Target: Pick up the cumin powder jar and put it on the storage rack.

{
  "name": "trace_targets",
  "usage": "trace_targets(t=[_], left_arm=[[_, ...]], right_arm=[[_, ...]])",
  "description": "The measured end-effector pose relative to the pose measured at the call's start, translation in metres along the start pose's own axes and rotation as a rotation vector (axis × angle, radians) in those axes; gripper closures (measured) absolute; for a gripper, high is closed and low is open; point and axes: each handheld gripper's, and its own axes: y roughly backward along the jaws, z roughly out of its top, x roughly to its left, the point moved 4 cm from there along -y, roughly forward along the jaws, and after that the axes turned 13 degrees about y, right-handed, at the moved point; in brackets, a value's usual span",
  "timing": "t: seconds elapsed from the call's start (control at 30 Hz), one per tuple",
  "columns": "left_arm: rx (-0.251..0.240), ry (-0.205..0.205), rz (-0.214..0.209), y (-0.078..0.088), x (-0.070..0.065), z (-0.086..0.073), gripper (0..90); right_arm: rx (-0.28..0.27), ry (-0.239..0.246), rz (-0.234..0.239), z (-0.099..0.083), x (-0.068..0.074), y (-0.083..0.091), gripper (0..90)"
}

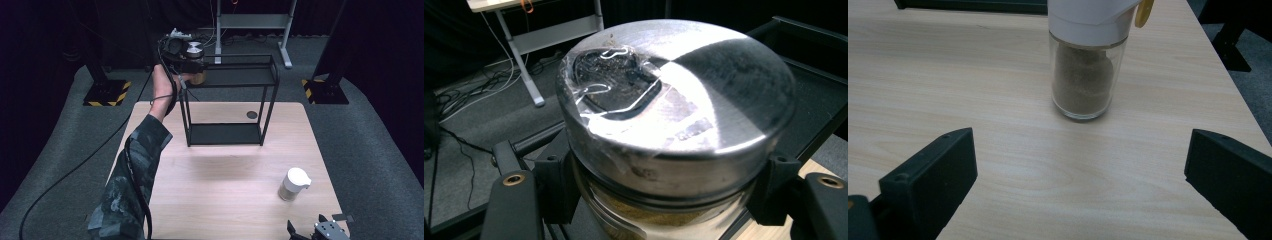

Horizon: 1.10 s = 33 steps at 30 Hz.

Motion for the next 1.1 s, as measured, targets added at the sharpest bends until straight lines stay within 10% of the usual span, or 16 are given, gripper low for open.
trace_targets(t=[0.2,0.4,0.8,1.1], left_arm=[[0.004,-0.016,-0.001,0.001,0.0,0.001,29.0],[0.033,-0.068,-0.014,0.003,-0.004,0.004,0.7],[0.016,-0.152,0.091,0.03,-0.016,-0.012,0.0],[0.037,-0.207,0.106,0.052,-0.018,-0.055,0.0]], right_arm=[[-0.002,-0.004,-0.004,-0.001,-0.001,0.001,0.0],[-0.008,-0.005,-0.009,-0.001,-0.001,0.002,0.0],[-0.011,-0.007,-0.014,-0.002,-0.002,0.003,0.0],[-0.01,-0.009,-0.022,-0.002,-0.001,0.003,0.0]])
